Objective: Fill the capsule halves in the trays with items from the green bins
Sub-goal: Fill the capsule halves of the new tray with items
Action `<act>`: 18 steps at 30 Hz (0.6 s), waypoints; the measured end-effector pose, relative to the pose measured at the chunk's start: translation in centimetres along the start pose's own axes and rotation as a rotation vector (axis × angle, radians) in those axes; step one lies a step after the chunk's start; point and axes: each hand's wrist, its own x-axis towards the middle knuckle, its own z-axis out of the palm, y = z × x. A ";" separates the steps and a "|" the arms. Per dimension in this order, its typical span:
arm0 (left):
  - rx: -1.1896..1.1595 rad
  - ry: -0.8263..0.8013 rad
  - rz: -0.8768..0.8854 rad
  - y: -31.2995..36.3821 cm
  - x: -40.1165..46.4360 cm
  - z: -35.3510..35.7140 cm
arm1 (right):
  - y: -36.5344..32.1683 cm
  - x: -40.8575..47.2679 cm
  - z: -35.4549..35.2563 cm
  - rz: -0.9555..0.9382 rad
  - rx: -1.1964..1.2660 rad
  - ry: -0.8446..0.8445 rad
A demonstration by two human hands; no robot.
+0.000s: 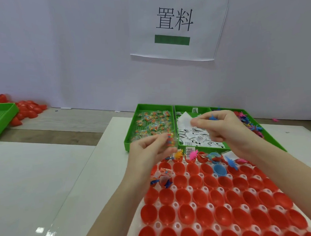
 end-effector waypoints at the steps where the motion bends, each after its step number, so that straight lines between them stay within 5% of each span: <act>1: -0.018 -0.040 -0.024 0.0 -0.3 0.4 | -0.5 -0.9 0.5 -0.022 -0.020 -0.038; 10: 0.055 -0.177 -0.097 0.3 -0.9 1.2 | -0.6 -3.3 0.8 -0.108 -0.340 -0.043; 18: 0.103 -0.114 0.033 0.2 -1.3 1.3 | -0.4 -4.9 1.2 -0.017 -0.293 -0.072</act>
